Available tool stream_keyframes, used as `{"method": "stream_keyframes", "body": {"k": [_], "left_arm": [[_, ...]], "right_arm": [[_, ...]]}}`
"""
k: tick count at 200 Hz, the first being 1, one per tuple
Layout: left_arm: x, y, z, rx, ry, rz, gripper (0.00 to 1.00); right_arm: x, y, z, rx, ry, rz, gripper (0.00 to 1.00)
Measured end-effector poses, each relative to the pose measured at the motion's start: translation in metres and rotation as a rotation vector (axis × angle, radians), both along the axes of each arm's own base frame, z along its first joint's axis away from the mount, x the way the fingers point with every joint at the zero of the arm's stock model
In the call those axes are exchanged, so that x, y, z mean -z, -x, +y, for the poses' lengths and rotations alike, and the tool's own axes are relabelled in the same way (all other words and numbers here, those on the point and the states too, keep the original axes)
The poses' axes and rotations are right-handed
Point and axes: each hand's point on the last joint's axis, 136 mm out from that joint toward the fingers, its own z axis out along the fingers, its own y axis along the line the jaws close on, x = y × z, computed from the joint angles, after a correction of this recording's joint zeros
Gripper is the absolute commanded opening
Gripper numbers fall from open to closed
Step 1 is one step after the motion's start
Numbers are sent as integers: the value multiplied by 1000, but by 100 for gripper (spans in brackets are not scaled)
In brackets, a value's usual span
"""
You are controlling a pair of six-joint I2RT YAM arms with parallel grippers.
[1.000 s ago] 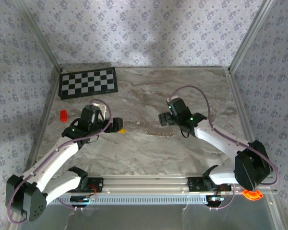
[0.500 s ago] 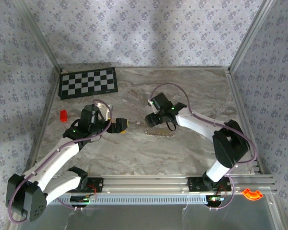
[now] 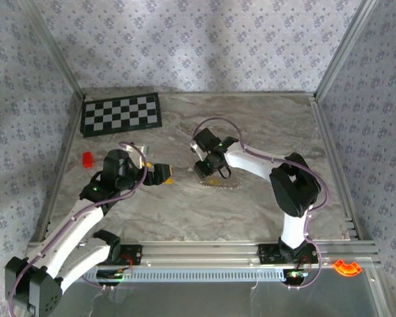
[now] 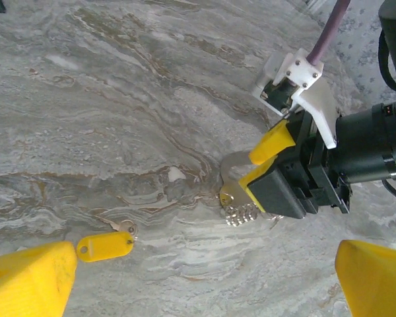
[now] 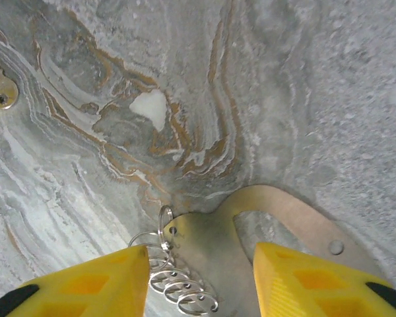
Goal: Put the keys on the keyring
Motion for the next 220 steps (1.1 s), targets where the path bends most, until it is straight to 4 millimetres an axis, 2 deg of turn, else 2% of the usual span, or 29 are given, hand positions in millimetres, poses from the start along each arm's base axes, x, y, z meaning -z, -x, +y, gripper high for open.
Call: {"method": "stream_keyframes", "body": {"k": [86, 144, 220], "left_arm": [[6, 3, 5, -16, -13, -6, 100], [6, 1, 8, -31, -24, -13, 100], [11, 3, 9, -34, -27, -8, 100]], "right_arm": [[18, 7, 18, -53, 40, 55, 32], [31, 12, 13, -61, 85, 78, 26], [36, 14, 13, -73, 108, 86, 16]]}}
